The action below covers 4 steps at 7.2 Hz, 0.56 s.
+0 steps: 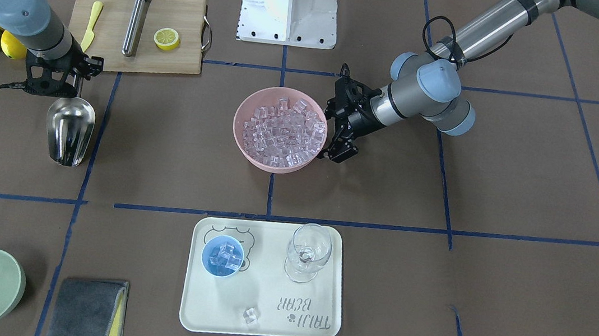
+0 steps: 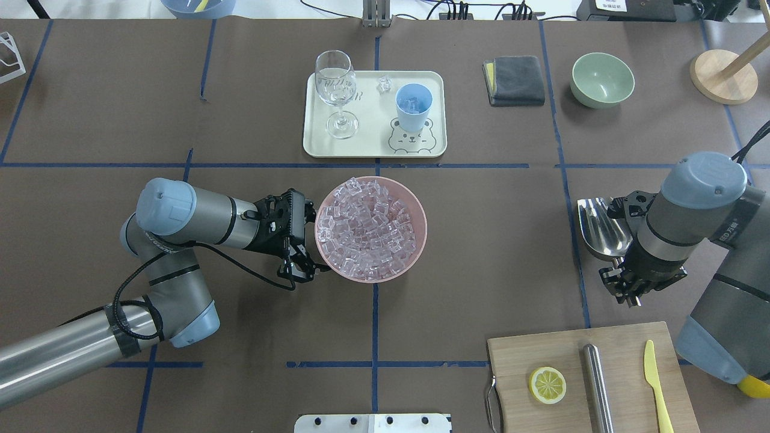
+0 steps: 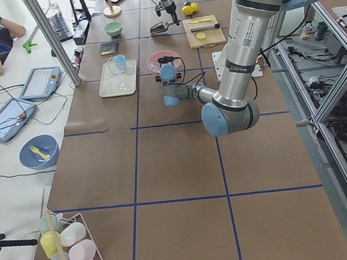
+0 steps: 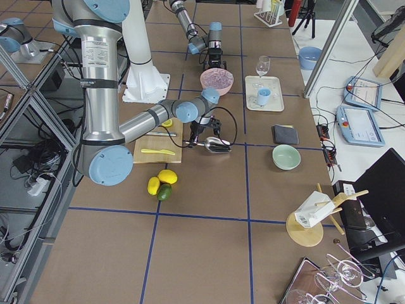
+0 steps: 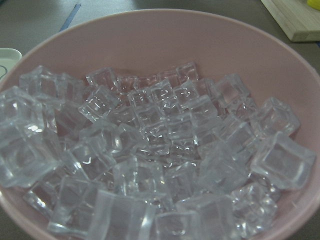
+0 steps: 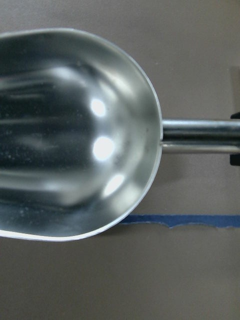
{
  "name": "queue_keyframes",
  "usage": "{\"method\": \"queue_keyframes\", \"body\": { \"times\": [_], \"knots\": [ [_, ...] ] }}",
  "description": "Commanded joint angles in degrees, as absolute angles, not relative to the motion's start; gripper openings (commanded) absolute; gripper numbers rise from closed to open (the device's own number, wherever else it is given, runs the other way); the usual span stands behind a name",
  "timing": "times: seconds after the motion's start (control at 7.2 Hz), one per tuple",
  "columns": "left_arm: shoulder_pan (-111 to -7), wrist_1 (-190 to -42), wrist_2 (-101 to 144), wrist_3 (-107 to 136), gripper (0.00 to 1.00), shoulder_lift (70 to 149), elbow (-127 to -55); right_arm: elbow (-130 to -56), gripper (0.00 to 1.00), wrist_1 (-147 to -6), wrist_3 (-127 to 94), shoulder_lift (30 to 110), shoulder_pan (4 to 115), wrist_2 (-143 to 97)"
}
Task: Put ice in cup with scoop
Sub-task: 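Lower the scoop onto the table and open the right gripper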
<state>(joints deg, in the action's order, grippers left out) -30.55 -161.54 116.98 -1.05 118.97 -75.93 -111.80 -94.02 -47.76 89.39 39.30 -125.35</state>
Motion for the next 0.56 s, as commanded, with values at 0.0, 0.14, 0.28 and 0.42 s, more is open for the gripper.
{"method": "queue_keyframes", "body": {
  "times": [0.0, 0.14, 0.28, 0.42],
  "knots": [
    [-30.06, -161.46, 114.98, -1.05, 1.00, 119.00, -75.94, -111.36, 0.00, -90.28, -52.36, 89.47, 39.20, -125.25],
    [-29.97, -161.54, 114.79, -1.05, 1.00, 119.00, -75.94, -111.18, 0.00, -90.18, -52.90, 89.56, 39.11, -125.24],
    [-29.97, -161.54, 114.79, -1.05, 1.00, 119.00, -75.94, -110.57, 0.86, -90.09, -52.82, 89.39, 39.11, -125.16],
    [-29.97, -161.54, 114.79, -1.05, 1.00, 119.00, -75.94, -110.39, 1.00, -90.09, -52.91, 89.21, 39.11, -125.24]
  ]
}}
